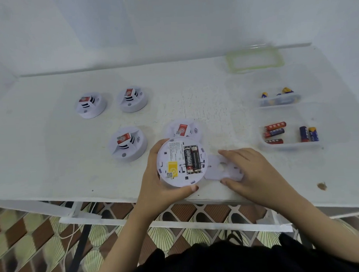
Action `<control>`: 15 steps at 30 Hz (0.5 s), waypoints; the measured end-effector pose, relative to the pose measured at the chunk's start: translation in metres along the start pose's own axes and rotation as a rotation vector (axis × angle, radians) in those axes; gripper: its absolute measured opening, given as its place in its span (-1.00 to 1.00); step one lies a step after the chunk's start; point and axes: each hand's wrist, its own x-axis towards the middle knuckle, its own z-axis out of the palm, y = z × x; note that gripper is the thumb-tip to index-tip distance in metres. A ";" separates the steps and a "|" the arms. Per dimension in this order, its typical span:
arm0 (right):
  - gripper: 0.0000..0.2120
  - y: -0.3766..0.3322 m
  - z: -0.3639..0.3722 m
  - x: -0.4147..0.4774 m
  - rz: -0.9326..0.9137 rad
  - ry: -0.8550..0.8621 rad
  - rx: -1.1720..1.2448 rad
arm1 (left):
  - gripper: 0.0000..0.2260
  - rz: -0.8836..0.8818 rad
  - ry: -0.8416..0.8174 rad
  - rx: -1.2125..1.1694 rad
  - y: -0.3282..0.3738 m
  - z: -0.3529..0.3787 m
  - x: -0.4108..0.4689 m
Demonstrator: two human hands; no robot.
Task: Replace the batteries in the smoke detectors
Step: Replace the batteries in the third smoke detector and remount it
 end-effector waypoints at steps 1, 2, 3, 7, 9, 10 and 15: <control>-0.37 -0.002 -0.001 -0.001 0.022 0.017 0.018 | -0.14 0.005 -0.011 0.020 -0.003 -0.002 -0.002; -0.36 -0.003 -0.003 -0.001 0.053 0.034 0.037 | -0.14 0.017 -0.014 0.050 -0.005 -0.004 -0.005; -0.35 -0.005 -0.003 -0.002 0.085 0.053 0.056 | -0.13 0.034 -0.010 0.090 -0.007 -0.005 -0.006; -0.44 -0.018 -0.007 -0.002 0.238 0.213 0.196 | -0.17 0.096 0.021 0.242 -0.012 -0.009 -0.012; -0.45 -0.027 -0.008 -0.003 0.284 0.267 0.328 | -0.16 0.092 0.016 0.269 -0.016 -0.012 -0.014; -0.45 -0.033 -0.007 -0.003 0.278 0.273 0.379 | -0.15 0.085 0.008 0.276 -0.019 -0.013 -0.015; -0.45 -0.059 0.005 -0.002 0.047 0.207 0.307 | -0.17 0.094 -0.028 0.320 -0.023 -0.013 -0.016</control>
